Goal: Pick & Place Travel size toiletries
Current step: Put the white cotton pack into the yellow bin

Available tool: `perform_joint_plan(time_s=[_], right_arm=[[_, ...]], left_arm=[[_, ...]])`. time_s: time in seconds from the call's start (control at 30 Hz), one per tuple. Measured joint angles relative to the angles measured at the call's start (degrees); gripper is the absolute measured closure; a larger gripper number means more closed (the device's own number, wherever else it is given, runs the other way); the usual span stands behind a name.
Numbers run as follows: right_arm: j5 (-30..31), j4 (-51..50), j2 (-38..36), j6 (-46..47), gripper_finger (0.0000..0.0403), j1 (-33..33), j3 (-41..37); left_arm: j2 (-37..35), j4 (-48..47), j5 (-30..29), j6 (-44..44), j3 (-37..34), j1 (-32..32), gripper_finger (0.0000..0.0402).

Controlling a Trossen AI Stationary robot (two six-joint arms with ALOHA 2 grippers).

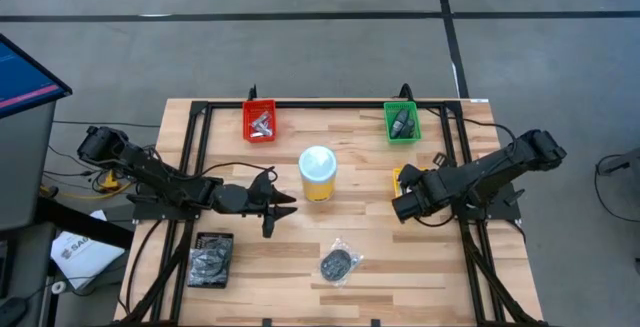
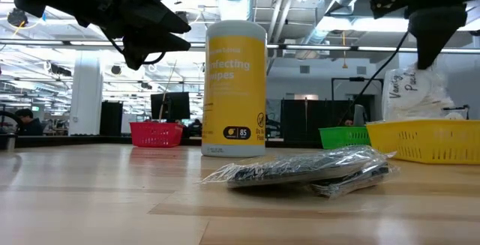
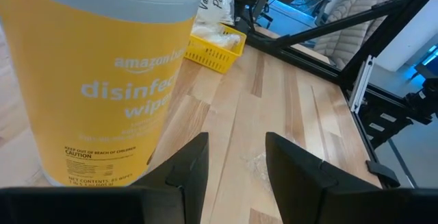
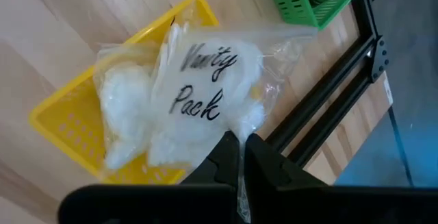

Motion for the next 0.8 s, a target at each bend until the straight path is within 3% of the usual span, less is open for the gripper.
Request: perform_joint_plan(time_s=[0.27, 0.43, 0.8], right_arm=[[0.6, 0.0, 0.0, -1.2, 0.0403, -2.4, -0.6], [-1.3, 0.0, 0.0, 0.0, 0.0403, -3.1, -6.1], [-2.5, 1.9, 0.0, 2.8, 0.0403, -1.1, -8.5]], left_arm=[[0.0, 0.0, 0.0, 0.1, 0.0, 0.0, 0.0266], [0.0, 0.0, 0.0, 0.1, 0.0, 0.0, 0.0266], [0.0, 0.5, 0.0, 1.6, 0.0, 0.0, 0.0266]])
